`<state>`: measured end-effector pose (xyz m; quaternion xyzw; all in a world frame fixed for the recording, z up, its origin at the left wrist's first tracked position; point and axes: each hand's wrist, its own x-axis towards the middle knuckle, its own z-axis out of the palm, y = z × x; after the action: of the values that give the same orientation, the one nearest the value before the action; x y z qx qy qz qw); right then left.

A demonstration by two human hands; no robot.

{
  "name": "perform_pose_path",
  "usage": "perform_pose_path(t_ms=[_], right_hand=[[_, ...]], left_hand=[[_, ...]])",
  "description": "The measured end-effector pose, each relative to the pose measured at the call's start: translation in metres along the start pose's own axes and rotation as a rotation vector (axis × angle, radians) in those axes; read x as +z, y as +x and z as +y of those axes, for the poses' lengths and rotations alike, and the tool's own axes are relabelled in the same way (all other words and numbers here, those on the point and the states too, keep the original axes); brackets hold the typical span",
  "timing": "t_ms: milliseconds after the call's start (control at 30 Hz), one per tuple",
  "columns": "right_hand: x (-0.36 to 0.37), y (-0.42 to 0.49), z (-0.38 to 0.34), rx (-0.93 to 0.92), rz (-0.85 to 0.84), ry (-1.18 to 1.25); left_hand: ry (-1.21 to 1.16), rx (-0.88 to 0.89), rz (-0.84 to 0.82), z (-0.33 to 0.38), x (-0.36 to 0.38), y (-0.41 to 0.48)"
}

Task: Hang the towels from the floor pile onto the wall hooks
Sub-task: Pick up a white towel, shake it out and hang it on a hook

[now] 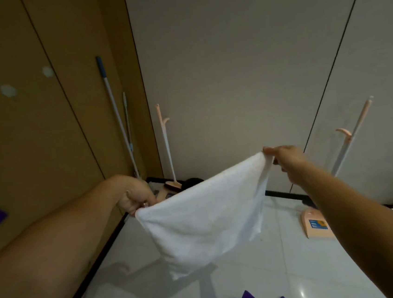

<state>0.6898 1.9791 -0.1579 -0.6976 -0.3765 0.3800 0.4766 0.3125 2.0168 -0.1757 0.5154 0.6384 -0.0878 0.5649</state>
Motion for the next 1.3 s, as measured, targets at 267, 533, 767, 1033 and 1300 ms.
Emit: perform_pose_path(t_ms=[267,533,767,1033,1300], right_hand=[[0.041,-0.006,0.013,-0.038,-0.166,-0.104],[0.073,-0.001,-0.004,-0.079,-0.203,0.045],[0.109,0.0,-0.018,-0.144,-0.351,0.053],[0.172,0.008,-0.035,-0.291,-0.593,-0.25],[0.28,0.032,-0.077,-0.398,-0.66,-0.34]], left_hand=[[-0.433,-0.005,0.201,-0.068,0.008,-0.02],[-0.843,0.105,0.411,-0.097,-0.011,-0.053],[-0.968,0.181,0.551,-0.112,-0.033,-0.059],[-1.003,0.286,0.754,-0.125,-0.056,-0.058],[-1.269,0.483,0.982,-0.176,-0.114,-0.051]])
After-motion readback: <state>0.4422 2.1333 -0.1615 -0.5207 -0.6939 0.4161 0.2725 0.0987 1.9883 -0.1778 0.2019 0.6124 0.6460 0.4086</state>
